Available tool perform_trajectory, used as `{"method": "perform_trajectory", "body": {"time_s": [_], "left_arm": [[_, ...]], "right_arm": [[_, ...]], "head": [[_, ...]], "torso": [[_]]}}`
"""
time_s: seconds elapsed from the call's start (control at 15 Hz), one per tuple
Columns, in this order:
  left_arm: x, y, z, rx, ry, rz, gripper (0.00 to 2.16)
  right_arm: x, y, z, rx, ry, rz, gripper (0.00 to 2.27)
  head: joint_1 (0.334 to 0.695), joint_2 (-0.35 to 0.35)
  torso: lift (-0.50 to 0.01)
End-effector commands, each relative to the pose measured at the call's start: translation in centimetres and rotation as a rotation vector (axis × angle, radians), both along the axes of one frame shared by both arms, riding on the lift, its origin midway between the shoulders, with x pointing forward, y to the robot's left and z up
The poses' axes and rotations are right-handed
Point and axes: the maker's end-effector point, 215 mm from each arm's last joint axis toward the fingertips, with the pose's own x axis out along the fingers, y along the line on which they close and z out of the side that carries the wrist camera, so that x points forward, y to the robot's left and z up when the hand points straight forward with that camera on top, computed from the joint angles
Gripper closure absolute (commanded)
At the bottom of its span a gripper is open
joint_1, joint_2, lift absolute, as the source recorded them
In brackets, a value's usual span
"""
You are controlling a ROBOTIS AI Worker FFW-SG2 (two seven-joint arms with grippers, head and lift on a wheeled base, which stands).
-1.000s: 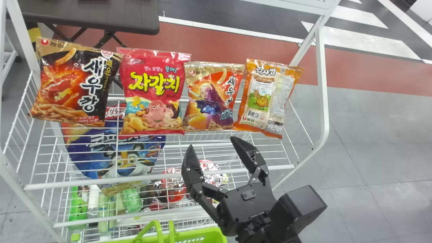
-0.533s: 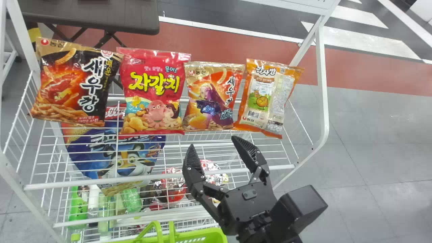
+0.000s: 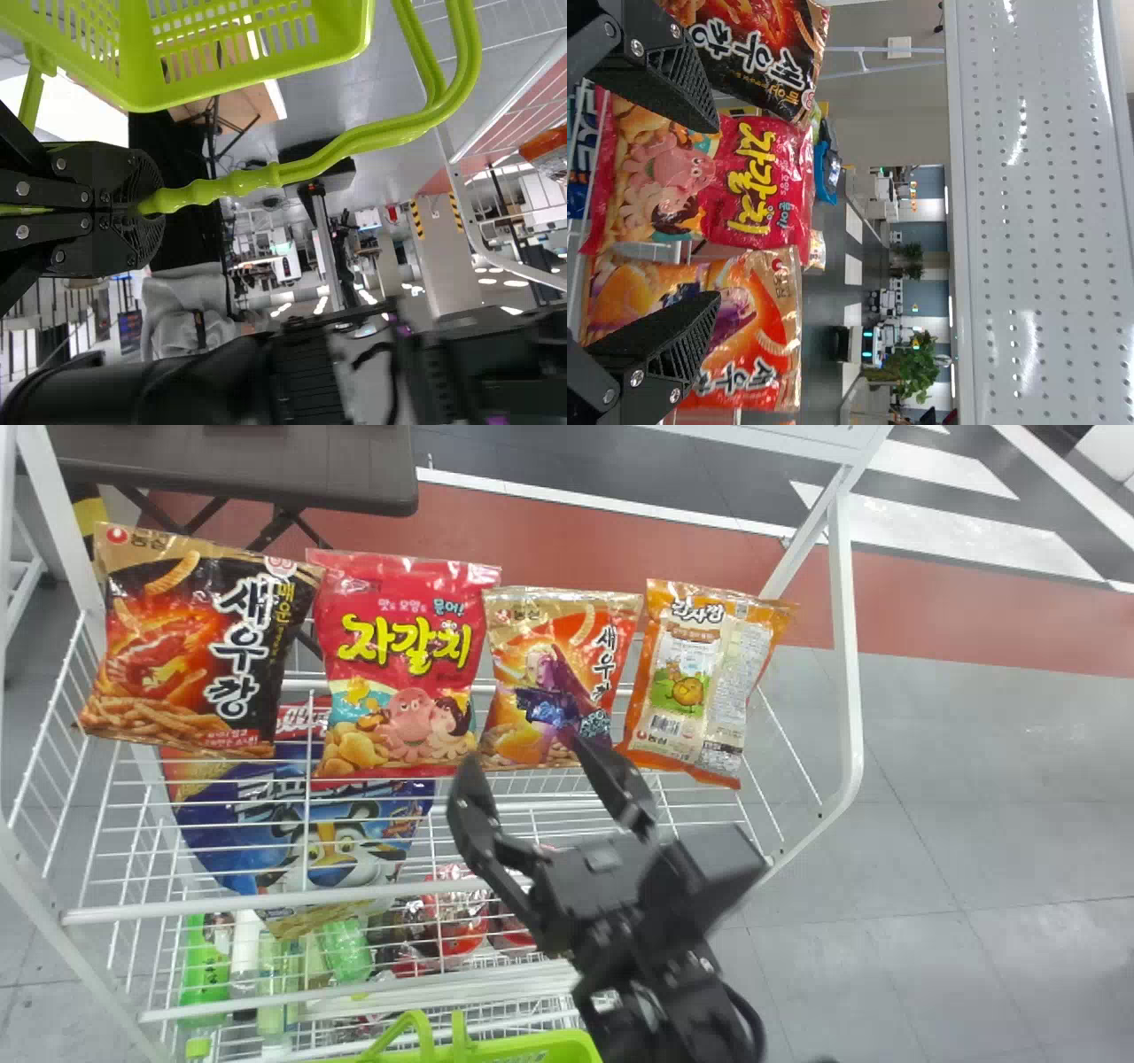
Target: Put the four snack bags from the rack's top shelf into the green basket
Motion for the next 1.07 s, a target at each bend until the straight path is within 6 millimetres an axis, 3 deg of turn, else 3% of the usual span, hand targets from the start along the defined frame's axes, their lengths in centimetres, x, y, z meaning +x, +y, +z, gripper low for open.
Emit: {"method": "perform_trajectory", "body": {"time_s": [0.0, 0.07, 0.2, 0.33, 0.4, 0.6, 0.73, 0.87, 1.0], "left_arm": [[0.0, 0.0, -0.2, 0.006, 0.002, -0.003, 2.12], [-0.1, 0.0, -0.3, 0.008, 0.005, -0.003, 2.12], [0.1, 0.0, -0.5, 0.010, 0.000, -0.002, 2.12], [0.1, -0.1, -0.6, 0.011, 0.002, -0.003, 2.12], [0.1, -0.1, -0.6, 0.009, 0.002, -0.004, 2.12], [0.2, -0.2, -0.6, 0.002, 0.000, -0.012, 2.12], [0.4, -0.1, -0.4, -0.007, -0.004, -0.022, 2.12], [0.4, -0.1, -0.3, -0.014, -0.004, -0.029, 2.12], [0.6, -0.4, -0.3, -0.024, -0.002, -0.034, 2.12]], "right_arm": [[4.7, 3.1, -1.1, 0.030, 0.046, 0.061, 0.17], [6.3, 5.4, -1.3, 0.032, 0.056, 0.102, 0.17], [9.2, 10.0, -2.0, 0.014, 0.097, 0.173, 0.17], [10.5, 15.2, -2.0, 0.004, 0.118, 0.256, 0.17], [10.8, 16.7, -2.2, -0.014, 0.122, 0.289, 0.17], [12.7, 17.9, -4.4, -0.070, 0.193, 0.329, 0.18], [14.0, 17.8, -4.8, -0.084, 0.208, 0.328, 0.19], [15.0, 18.9, -5.1, -0.031, 0.253, 0.391, 0.24], [15.0, 19.6, -5.2, -0.040, 0.286, 0.440, 0.86]], "head": [[0.695, -0.350], [0.695, -0.329], [0.695, -0.223], [0.695, -0.146], [0.695, -0.055], [0.695, 0.033], [0.695, 0.053], [0.695, 0.053], [0.695, 0.066]], "torso": [[0.000], [0.000], [0.000], [0.000], [0.000], [0.000], [0.000], [0.000], [0.000]]}}
